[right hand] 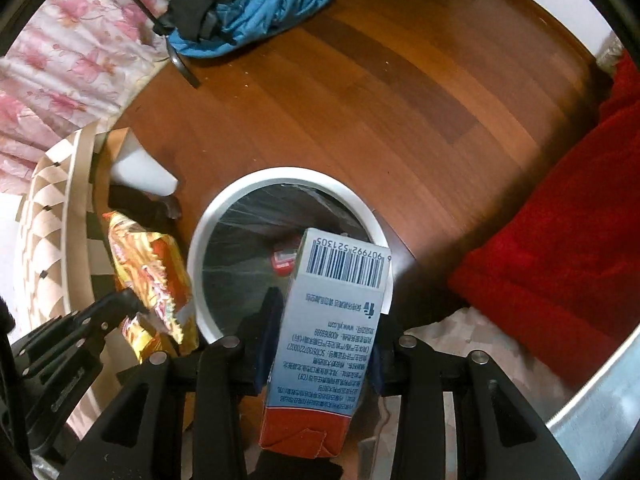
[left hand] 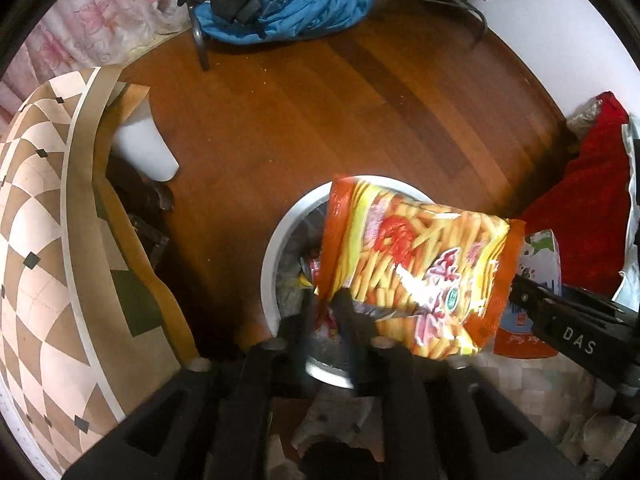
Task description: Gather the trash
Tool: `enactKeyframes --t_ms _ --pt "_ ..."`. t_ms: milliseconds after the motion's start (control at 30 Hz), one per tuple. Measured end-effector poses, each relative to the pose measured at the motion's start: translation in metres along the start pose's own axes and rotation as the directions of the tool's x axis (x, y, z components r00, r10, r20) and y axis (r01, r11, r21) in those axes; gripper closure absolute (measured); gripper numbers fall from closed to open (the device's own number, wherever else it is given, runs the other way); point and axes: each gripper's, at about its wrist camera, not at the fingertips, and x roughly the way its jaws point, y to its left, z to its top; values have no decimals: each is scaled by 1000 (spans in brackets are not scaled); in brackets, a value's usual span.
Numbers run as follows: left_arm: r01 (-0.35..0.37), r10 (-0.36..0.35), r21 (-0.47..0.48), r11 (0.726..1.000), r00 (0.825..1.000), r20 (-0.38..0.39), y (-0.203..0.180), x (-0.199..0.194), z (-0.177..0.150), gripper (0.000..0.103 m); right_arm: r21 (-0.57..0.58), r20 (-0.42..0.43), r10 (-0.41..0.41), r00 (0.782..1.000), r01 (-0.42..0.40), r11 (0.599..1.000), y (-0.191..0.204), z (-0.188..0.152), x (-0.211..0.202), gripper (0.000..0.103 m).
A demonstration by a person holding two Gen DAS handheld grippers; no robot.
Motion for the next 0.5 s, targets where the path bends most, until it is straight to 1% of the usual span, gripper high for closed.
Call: enactKeyframes --t_ms 33,67,100,133,167,200,233,300,367,433,500 --pt "-1 1 -5 1000 1000 2 1 -1 1 33 2 -8 -8 1000 8 1000 0 1 3 63" --pt "-4 4 -7 1000 1000 6 2 -2 2 14 4 -15 -12 1000 12 1000 2 2 6 63" --pt "-8 8 -8 1000 1000 13 3 -3 2 1 5 -19 -16 1000 16 1000 4 3 8 58" --pt "-16 16 -10 1000 1000 18 5 -5 2 1 7 -20 -26 999 26 1000 4 3 8 44" --pt "-23 24 -16 1000 1000 20 7 -8 1 1 4 -17 -37 999 37 999 4 2 6 35" --pt "-25 26 -22 999 999 22 10 -9 1 1 1 -15 -51 999 51 999 5 3 4 20" --pt "-31 32 -29 999 999 30 13 -12 1 1 -3 -13 -63 998 63 998 7 2 1 13" --pt "-39 40 -34 999 998 46 18 -19 0 1 -7 -10 -83 997 83 997 10 -1 -7 9" --pt "-57 59 -33 998 996 69 21 -34 -3 1 -12 -7 -109 994 108 994 12 -5 -18 0" --pt "-69 72 -33 997 993 91 24 -49 -6 1 -22 -1 -144 990 143 989 17 -10 -32 0" --pt "-77 81 -36 996 990 112 27 -62 -9 1 -29 4 -149 989 149 988 19 -15 -47 0"
